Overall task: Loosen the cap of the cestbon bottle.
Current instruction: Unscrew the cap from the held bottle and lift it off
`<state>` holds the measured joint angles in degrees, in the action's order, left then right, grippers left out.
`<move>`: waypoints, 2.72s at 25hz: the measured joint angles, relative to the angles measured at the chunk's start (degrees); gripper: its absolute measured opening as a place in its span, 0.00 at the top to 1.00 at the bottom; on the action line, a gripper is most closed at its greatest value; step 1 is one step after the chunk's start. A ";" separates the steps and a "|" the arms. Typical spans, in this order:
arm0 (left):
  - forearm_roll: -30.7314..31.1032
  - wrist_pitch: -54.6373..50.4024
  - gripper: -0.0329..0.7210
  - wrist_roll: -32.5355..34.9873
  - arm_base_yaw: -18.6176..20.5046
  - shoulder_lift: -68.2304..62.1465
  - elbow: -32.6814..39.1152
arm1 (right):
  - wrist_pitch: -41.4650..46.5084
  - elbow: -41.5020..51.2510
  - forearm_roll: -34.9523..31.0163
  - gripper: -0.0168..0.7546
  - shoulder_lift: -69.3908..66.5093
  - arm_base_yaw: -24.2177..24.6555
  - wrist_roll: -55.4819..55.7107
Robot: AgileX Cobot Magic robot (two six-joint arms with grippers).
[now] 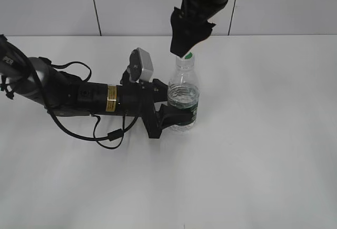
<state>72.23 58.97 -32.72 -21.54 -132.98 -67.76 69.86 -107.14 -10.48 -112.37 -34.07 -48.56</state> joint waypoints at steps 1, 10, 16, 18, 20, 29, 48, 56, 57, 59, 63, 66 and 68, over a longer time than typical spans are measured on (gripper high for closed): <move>0.00 0.00 0.40 0.00 0.00 0.00 0.00 | 0.00 0.00 -0.17 0.24 0.37 0.00 6.86; 0.06 0.00 0.40 0.00 0.00 0.00 0.00 | 0.11 0.18 2.02 0.24 0.50 0.00 51.45; 0.10 -0.05 0.40 0.00 0.00 0.00 0.00 | 0.11 0.18 2.65 0.26 -2.09 0.00 53.51; 0.10 0.00 0.40 0.00 0.00 0.00 0.00 | 0.11 0.29 2.92 0.29 -2.29 0.00 53.84; 0.10 0.00 0.40 0.00 0.00 0.00 0.00 | 0.11 0.29 2.98 0.33 -2.29 0.00 54.22; 0.10 0.00 0.40 0.00 0.00 0.00 0.00 | 0.11 0.29 3.05 0.37 -4.47 0.00 54.52; 0.10 -0.05 0.40 0.00 0.00 0.00 0.00 | 0.11 0.29 2.92 0.59 -4.72 0.00 51.17; 0.12 -0.05 0.40 0.00 0.00 0.00 0.00 | 0.00 0.29 2.86 0.59 -4.66 0.00 17.56; 0.12 -0.05 0.40 0.00 0.00 0.00 0.00 | 0.00 0.24 2.80 0.59 -4.66 0.00 10.71; 0.12 -0.05 0.40 0.00 0.00 0.00 0.00 | 0.00 0.24 2.79 0.59 -4.60 0.00 -1.81; 0.12 -0.11 0.40 0.00 0.00 0.00 0.00 | -0.05 0.19 2.74 0.59 -4.60 0.00 -25.82; 0.12 -0.11 0.40 0.00 0.00 0.00 0.00 | -0.05 0.19 2.74 0.59 -4.60 0.00 -39.23; 0.12 -0.11 0.40 0.00 0.00 0.00 0.00 | -0.05 0.19 2.74 0.59 -4.60 0.00 -44.93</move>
<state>72.35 58.86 -32.72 -21.54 -132.98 -67.76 69.81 -106.94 -7.74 -116.97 -34.07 -93.49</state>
